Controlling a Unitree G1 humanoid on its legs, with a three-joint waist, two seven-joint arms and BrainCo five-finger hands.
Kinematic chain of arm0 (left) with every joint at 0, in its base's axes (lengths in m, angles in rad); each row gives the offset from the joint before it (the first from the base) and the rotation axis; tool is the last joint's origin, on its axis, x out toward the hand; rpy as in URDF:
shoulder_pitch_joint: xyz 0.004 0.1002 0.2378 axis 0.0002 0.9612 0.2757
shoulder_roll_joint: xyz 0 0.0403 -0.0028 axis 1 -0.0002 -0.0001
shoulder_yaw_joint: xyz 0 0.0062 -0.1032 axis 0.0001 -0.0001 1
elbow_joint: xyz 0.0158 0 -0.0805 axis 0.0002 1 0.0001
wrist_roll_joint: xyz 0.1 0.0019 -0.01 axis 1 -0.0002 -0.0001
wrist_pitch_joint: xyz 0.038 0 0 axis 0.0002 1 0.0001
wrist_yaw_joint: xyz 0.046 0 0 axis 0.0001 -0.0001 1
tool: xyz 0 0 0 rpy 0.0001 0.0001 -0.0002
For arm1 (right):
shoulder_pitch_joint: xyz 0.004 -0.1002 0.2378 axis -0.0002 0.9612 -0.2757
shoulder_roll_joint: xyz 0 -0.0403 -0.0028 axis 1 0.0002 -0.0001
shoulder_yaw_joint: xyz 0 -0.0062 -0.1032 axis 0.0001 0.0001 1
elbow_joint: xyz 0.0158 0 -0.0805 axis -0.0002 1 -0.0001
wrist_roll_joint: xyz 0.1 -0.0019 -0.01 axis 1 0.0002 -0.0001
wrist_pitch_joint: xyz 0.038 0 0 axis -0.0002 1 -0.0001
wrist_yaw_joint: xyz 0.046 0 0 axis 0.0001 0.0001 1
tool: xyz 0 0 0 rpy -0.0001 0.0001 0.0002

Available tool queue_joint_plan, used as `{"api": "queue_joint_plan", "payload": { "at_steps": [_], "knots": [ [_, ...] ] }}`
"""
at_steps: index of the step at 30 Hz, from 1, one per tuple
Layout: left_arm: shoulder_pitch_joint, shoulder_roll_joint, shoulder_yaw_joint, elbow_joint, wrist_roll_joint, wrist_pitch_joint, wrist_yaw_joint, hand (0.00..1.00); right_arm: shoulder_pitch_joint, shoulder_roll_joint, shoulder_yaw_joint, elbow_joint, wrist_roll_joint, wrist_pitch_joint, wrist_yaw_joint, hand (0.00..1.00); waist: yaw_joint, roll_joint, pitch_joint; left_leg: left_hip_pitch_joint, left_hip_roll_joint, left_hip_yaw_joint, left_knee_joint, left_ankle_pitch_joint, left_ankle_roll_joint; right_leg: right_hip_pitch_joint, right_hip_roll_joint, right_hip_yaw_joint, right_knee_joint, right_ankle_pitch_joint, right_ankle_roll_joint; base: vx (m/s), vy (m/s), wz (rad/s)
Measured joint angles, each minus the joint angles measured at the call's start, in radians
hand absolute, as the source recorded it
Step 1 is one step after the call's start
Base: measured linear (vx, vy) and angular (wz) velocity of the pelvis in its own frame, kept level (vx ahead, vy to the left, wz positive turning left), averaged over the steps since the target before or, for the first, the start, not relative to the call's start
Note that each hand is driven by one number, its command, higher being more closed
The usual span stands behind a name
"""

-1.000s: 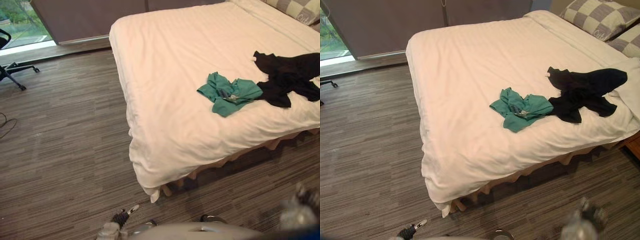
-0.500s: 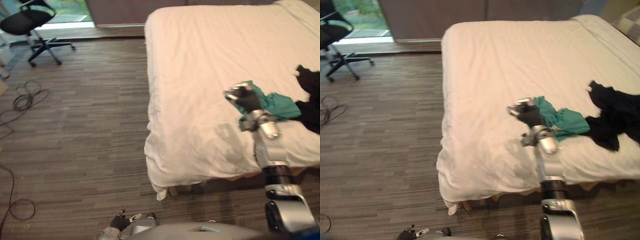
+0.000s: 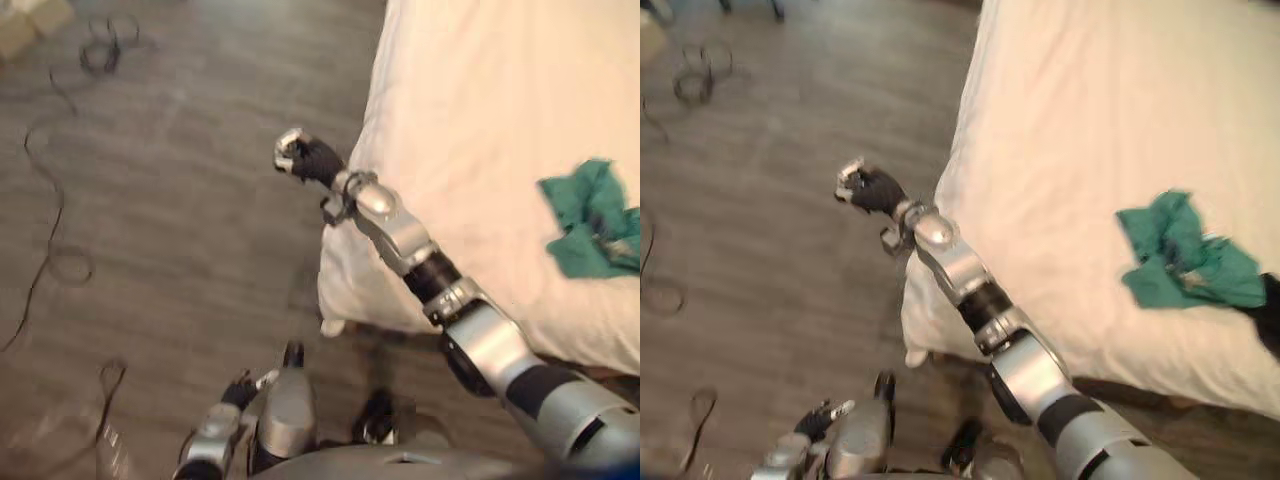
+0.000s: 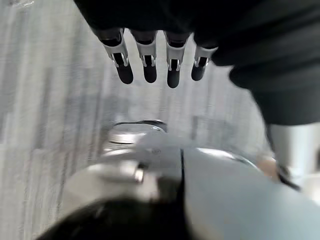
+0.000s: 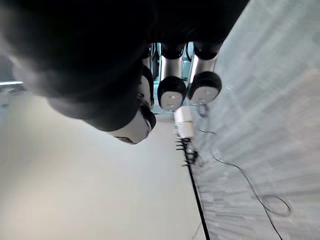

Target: Tidy the bed and pick cloth on bed and put in laundry

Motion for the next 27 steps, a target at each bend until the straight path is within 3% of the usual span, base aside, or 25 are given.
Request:
{"api": "queue_joint_plan", "payload": {
  "at_steps": [4,7,10,16,20,22,27],
  "knots": [
    [-0.045,-0.022,0.001,-0.002,-0.021,0.0,-0.008,0.0,-0.013,-0.005,-0.025,0.071,0.0,0.0,-0.037,1.0,0.013,0.041,0.032,-0.12,-0.01,-0.022,0.069,0.0,0.001,-0.113,-0.036,-0.017,0.096,-0.038,-0.005,-0.18,0.011,0.17],
    [-0.075,-0.033,0.004,-0.001,-0.021,0.004,-0.008,0.0,-0.013,-0.005,-0.072,0.074,-0.001,-0.009,-0.085,1.0,0.015,0.056,0.04,-0.202,-0.027,-0.022,0.109,0.006,0.008,-0.212,-0.086,-0.016,0.205,-0.097,-0.006,-0.19,-0.036,0.14],
    [-0.102,-0.062,0.069,-0.017,-0.03,0.022,-0.006,0.0,-0.014,-0.002,-0.082,0.067,0.0,-0.037,-0.148,1.0,-0.008,0.074,0.05,-0.302,-0.027,-0.02,0.123,0.036,0.008,-0.335,-0.119,-0.011,0.293,-0.128,-0.026,-0.21,-0.062,0.12],
    [-0.143,-0.103,0.155,-0.076,-0.04,0.043,0.001,0.0,-0.006,-0.01,-0.101,0.066,0.063,-0.05,-0.213,1.0,-0.038,0.096,0.062,-0.413,-0.003,0.011,0.133,0.075,-0.001,-0.487,-0.12,0.02,0.356,-0.13,-0.045,-0.11,-0.059,-0.06],
    [-0.231,-0.141,0.189,-0.08,-0.11,0.054,0.023,0.0,0.035,-0.044,-0.129,0.067,0.085,-0.054,-0.223,1.0,-0.071,0.122,0.073,-0.497,0.016,0.05,0.174,0.075,0.0,-0.589,-0.119,0.053,0.391,-0.123,-0.059,-0.06,-0.017,-0.18],
    [-0.287,-0.178,0.195,-0.081,-0.121,0.069,0.021,0.0,0.044,-0.044,-0.121,0.068,0.098,-0.052,-0.221,1.0,-0.088,0.123,0.073,-0.538,0.024,0.06,0.194,0.074,0.001,-0.636,-0.117,0.064,0.405,-0.12,-0.063,-0.06,-0.003,-0.09],
    [-0.409,-0.228,0.244,-0.078,-0.181,0.106,0.056,0.0,0.045,-0.024,-0.135,0.083,0.152,-0.052,-0.219,1.0,-0.102,0.134,0.078,-0.641,0.059,0.079,0.248,0.07,0.008,-0.731,-0.096,0.078,0.421,-0.107,-0.084,-0.05,0.001,-0.1]
  ]
}}
